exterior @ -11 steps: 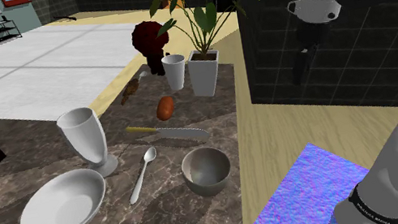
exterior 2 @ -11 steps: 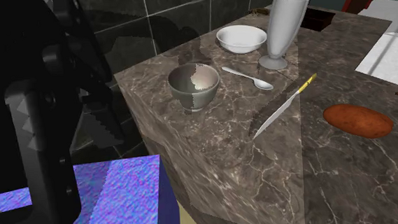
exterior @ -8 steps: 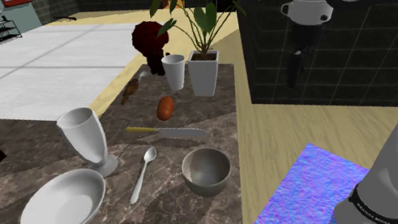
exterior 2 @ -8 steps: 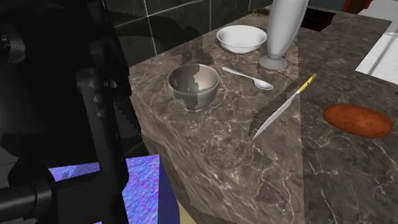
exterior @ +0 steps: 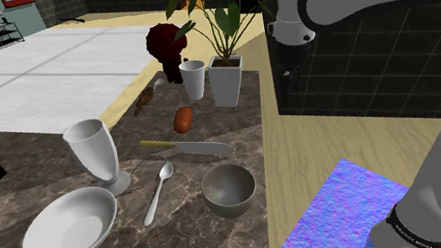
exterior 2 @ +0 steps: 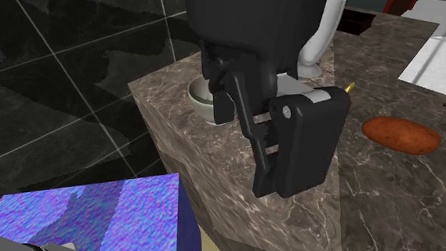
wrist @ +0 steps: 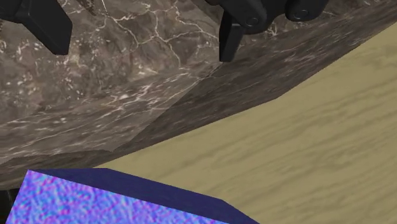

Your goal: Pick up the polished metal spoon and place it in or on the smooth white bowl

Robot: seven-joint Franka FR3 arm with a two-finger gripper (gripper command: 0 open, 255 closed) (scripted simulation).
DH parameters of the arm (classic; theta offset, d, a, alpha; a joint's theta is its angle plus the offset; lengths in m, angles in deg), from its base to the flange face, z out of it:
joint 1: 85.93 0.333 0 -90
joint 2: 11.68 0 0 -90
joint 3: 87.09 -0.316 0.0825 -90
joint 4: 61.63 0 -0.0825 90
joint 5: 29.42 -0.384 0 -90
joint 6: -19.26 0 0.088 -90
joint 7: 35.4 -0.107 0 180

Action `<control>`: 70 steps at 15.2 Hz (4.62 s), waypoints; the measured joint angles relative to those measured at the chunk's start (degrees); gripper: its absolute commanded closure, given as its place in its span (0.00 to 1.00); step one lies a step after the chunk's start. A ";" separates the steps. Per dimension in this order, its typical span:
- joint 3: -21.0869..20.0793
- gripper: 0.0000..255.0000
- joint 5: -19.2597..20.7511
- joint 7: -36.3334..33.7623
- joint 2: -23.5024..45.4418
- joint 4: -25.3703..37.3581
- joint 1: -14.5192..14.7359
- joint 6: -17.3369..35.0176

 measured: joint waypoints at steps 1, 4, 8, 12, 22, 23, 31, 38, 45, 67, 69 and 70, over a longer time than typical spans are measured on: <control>-0.47 0.00 -0.27 -0.16 2.29 1.27 0.42 0.79; -2.00 0.00 -1.02 -0.80 7.90 4.42 1.71 2.54; -3.85 0.00 -1.49 -1.42 16.07 9.37 3.18 4.81; -5.68 0.00 -1.56 -2.20 23.98 15.26 4.68 5.85; -9.38 0.00 0.35 -4.11 45.10 34.92 9.17 4.84; -9.69 0.00 0.70 -4.48 47.60 37.62 9.87 4.38; -10.88 0.00 2.99 -4.49 64.97 58.69 14.58 -1.10; -10.87 0.00 3.21 -4.76 65.84 54.89 14.66 3.46; -10.86 1.00 3.25 -4.81 66.00 54.49 14.68 4.04; -11.14 1.00 2.80 -4.59 63.85 59.51 14.79 -3.06; -11.22 1.00 2.74 -4.70 63.61 60.71 14.95 -4.49; -11.23 1.00 2.70 -4.63 63.40 61.15 14.92 -5.14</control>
